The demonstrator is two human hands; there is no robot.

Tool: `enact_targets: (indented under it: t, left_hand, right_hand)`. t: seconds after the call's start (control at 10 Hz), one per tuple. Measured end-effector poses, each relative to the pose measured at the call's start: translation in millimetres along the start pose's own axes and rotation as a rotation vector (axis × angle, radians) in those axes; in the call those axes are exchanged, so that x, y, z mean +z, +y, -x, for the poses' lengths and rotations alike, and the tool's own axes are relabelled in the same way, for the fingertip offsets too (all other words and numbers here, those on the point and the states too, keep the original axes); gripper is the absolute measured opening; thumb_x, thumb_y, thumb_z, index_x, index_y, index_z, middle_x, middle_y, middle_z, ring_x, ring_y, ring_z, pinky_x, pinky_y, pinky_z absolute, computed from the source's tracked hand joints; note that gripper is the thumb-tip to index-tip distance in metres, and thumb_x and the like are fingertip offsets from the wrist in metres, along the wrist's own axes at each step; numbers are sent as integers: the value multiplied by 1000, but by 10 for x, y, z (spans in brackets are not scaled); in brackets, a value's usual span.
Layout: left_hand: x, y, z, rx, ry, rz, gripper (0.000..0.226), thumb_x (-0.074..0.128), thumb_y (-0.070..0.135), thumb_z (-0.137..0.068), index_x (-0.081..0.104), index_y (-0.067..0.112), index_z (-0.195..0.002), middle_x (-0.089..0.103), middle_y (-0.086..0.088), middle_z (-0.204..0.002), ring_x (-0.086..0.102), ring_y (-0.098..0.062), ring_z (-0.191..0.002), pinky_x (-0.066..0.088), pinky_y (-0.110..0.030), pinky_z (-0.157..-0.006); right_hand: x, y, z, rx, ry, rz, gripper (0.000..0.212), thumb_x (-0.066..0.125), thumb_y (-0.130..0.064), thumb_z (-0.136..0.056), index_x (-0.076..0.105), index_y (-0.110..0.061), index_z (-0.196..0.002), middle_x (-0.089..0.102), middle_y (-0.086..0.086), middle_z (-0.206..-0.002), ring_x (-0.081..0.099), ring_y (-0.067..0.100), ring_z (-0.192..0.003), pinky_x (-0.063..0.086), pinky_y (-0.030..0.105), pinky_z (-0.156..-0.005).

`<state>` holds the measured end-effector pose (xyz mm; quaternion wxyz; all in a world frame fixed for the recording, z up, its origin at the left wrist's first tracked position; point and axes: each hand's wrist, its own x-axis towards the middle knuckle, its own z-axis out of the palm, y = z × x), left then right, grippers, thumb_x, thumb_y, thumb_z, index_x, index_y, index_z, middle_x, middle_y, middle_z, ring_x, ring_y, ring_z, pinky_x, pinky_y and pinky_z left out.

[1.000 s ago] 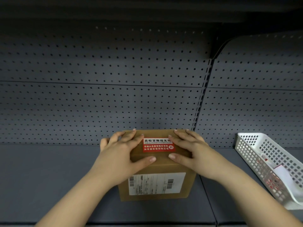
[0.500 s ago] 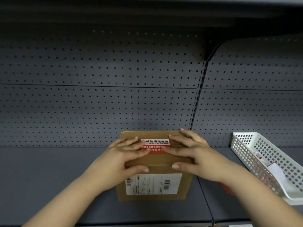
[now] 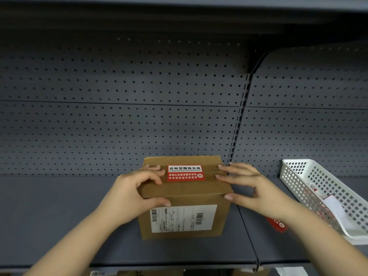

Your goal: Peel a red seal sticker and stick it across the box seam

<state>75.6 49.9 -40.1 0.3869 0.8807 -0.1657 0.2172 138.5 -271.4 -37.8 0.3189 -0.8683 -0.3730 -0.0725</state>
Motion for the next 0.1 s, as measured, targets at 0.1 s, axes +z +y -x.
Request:
enact_targets:
  t: [0.1]
  left_hand:
    - [-89, 63, -17, -50, 4, 124, 53, 79, 65, -52, 64, 39, -96, 63, 29, -118, 59, 4, -111, 45, -18, -96]
  right_hand:
    - [-178, -150, 26, -84, 238, -134, 37, 66, -39, -79, 68, -26, -113, 65, -12, -125, 47, 12, -129, 35, 39, -110]
